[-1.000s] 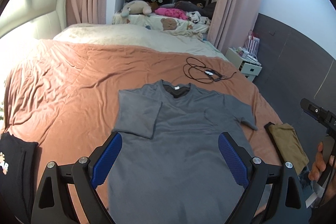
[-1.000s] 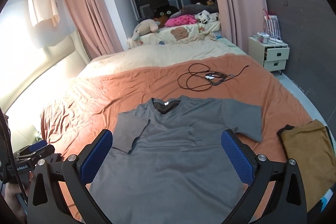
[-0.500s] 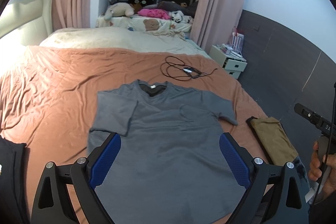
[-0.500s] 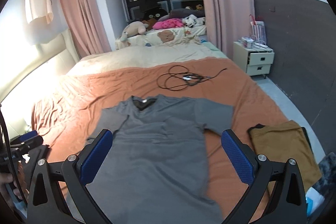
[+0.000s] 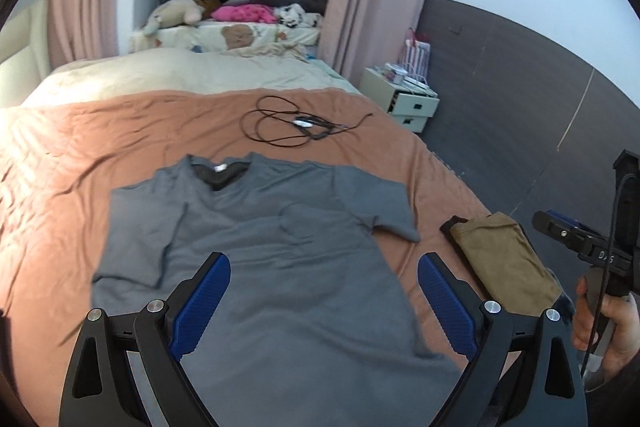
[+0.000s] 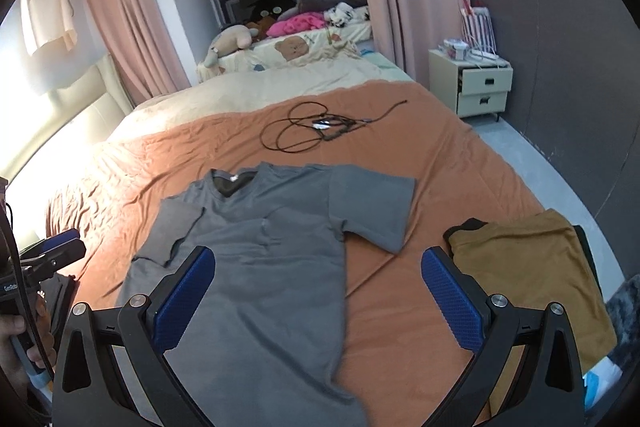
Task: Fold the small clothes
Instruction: 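Lower the right gripper to the shirt's unfolded side edge and close on it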
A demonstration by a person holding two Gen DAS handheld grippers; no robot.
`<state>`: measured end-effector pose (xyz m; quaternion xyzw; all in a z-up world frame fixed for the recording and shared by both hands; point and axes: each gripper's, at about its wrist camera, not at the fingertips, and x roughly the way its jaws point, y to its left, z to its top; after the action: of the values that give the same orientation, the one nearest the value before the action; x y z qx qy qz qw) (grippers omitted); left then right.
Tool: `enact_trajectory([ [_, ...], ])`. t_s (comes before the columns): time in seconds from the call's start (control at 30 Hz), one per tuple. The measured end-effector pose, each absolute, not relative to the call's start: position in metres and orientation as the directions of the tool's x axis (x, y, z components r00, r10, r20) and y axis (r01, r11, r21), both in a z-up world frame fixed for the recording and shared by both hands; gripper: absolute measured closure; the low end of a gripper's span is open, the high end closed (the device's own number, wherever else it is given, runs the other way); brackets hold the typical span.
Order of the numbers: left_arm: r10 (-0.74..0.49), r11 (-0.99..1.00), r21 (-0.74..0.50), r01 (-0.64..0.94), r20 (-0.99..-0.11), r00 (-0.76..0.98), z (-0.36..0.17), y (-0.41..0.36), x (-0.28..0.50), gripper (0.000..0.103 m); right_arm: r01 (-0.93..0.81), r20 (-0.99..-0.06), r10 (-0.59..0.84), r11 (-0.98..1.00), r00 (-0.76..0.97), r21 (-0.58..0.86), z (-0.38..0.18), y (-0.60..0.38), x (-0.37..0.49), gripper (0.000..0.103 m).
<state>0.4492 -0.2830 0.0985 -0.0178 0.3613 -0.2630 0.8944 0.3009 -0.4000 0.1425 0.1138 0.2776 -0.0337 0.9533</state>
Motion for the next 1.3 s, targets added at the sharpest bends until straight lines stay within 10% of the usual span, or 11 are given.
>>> enact_trajectory([
  [0.4,-0.510,0.838,-0.263,0.477,-0.687,0.518,0.044,-0.352,0.528,0.031,0.126,-0.607,0.104,0.938,0.788,0.324,0.107,-0.471,0.381,0.044],
  [1.3,-0.474,0.849,-0.286,0.445,-0.785,0.399,-0.074,-0.438,0.673,0.060,0.173,-0.695,0.181,0.897,0.696,0.407,0.003,-0.558,0.578,0.055],
])
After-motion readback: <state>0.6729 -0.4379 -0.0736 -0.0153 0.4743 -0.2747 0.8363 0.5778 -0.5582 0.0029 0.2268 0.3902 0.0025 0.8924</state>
